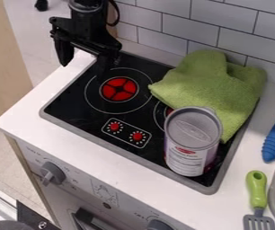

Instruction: Move the silver can to the left stove burner

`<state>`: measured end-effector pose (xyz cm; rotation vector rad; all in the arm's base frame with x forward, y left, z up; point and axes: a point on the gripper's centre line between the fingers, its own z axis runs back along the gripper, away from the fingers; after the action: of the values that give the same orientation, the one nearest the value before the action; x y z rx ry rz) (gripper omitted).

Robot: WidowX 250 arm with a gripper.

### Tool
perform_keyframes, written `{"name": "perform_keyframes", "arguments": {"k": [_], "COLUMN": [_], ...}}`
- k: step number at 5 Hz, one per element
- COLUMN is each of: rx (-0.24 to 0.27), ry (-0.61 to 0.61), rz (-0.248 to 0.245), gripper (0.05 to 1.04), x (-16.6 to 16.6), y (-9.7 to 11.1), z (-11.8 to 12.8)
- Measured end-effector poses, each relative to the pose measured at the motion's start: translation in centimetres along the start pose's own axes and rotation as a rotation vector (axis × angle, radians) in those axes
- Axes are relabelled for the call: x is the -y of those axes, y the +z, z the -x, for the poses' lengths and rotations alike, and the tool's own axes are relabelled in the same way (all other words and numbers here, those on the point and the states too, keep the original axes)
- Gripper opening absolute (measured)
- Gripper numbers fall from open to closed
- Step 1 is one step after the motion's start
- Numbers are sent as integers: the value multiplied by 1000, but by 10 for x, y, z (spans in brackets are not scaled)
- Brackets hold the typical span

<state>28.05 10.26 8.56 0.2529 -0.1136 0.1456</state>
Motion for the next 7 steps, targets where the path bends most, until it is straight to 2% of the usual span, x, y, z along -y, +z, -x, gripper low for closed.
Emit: {"name": "perform_keyframes", "arguments": {"k": [1, 2, 3, 5, 6, 7], "rx": [-29, -80, -87, -133, -157, -150], "ry": [0, -3, -22, -111, -155, -170], "rz": [6, 21, 83, 182, 203, 207], "gripper": [998, 998, 998, 998, 998, 998], "x": [2, 11, 17, 50, 74, 100], "y": [-6, -6, 15, 33, 43, 46], "z": [5, 16, 32, 78, 103, 117]}}
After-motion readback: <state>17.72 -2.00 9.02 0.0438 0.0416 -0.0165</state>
